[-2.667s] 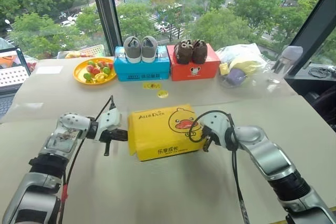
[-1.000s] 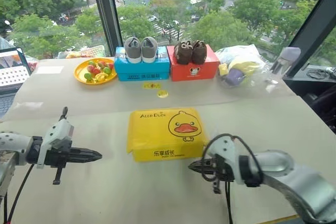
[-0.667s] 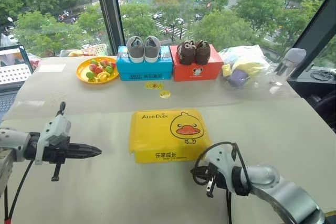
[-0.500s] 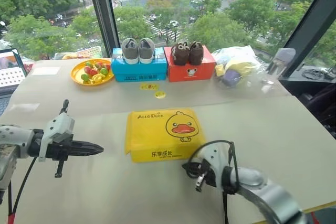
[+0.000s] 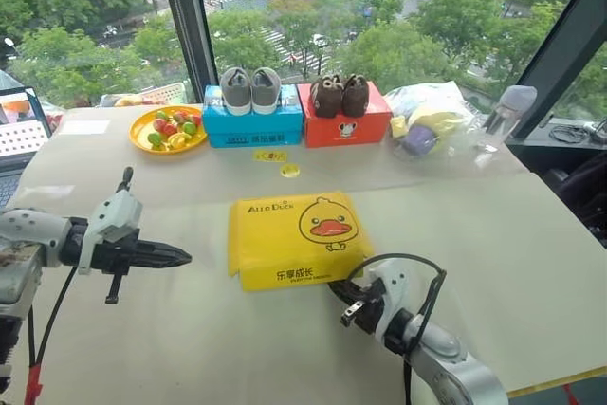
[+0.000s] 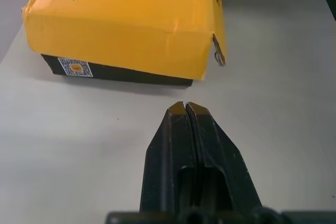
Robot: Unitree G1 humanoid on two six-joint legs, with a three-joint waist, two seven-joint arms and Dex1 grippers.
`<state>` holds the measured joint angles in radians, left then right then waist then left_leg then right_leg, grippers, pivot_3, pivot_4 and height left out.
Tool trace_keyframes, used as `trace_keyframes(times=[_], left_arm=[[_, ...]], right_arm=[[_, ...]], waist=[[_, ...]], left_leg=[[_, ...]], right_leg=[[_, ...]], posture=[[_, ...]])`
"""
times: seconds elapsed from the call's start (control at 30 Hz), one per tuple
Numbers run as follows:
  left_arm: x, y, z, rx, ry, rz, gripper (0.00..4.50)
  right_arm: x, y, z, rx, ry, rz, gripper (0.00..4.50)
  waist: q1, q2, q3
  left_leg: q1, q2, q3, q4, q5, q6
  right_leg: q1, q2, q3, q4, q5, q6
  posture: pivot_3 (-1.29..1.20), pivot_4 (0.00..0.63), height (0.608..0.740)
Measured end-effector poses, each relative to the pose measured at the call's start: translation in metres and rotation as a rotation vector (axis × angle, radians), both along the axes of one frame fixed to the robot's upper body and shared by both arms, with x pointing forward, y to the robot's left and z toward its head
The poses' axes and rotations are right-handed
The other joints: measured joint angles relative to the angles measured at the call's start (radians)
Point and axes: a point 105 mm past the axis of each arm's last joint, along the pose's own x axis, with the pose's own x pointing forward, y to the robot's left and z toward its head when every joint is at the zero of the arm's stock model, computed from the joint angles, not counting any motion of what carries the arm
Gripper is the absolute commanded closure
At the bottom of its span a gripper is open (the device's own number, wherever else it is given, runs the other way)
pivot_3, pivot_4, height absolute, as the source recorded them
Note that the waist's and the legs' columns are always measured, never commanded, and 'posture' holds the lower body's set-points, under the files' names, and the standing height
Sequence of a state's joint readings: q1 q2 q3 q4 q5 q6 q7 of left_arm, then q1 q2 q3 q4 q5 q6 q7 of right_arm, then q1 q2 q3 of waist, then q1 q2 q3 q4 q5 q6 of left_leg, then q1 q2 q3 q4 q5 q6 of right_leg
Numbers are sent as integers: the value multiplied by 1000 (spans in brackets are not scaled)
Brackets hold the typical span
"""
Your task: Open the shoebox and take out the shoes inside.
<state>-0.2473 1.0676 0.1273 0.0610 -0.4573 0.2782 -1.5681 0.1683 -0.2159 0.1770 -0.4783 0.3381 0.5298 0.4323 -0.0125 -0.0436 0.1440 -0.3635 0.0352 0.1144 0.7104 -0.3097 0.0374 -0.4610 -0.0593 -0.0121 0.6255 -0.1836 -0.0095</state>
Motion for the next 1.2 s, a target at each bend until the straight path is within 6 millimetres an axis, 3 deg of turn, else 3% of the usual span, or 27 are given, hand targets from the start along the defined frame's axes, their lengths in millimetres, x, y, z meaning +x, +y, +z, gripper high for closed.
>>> trace_keyframes(times=[0.13,0.33,0.47,0.63,0.83,1.03,1.1,1.2], left_arm=[[2,1,0,4,-2,-5,4469],[2,2,0,4,3,-4,4469],[2,3,-1,7,6,-2,4469],[0,3,-4,10,8,2,4469],[-3,2,-4,7,1,9,4469],[-3,1,-4,7,-7,17,4469],[-3,0,-5,5,-8,15,4469],[-3,-1,-6,1,-8,15,4469]], right_arm=[[5,1,22,54,-65,0,4469],[-8,8,54,70,-139,137,4469],[4,6,72,87,-188,123,4469],[33,-2,96,30,-281,71,4469],[91,-18,128,-48,-359,0,4469],[132,-6,161,-103,-425,49,4469],[146,6,163,-172,-429,79,4469],[163,14,144,-284,-384,96,4469]], waist=[[0,0,1],[1,0,1],[1,0,1],[0,1,2],[-1,1,4],[-4,2,5],[-10,2,5],[-10,2,5]], left_leg=[[-1,0,0,0,0,0],[-1,-1,-1,0,0,0],[0,-1,-1,0,0,0],[-1,-1,-1,0,0,0],[-3,-1,0,0,0,1],[-7,-2,0,0,0,1],[-7,-2,1,0,0,1],[-8,-2,1,0,0,1]], right_leg=[[-1,0,0,0,0,1],[0,0,0,-1,-1,1],[0,0,0,0,-1,1],[0,0,0,0,-1,1],[-3,0,0,0,3,-5],[-8,1,0,1,6,-1],[-8,1,0,1,6,-1],[-8,0,-1,0,6,-1]], posture=[[0,150,731],[0,150,731],[0,150,731],[0,150,731],[0,150,731],[0,150,731],[0,150,731],[0,150,731]])
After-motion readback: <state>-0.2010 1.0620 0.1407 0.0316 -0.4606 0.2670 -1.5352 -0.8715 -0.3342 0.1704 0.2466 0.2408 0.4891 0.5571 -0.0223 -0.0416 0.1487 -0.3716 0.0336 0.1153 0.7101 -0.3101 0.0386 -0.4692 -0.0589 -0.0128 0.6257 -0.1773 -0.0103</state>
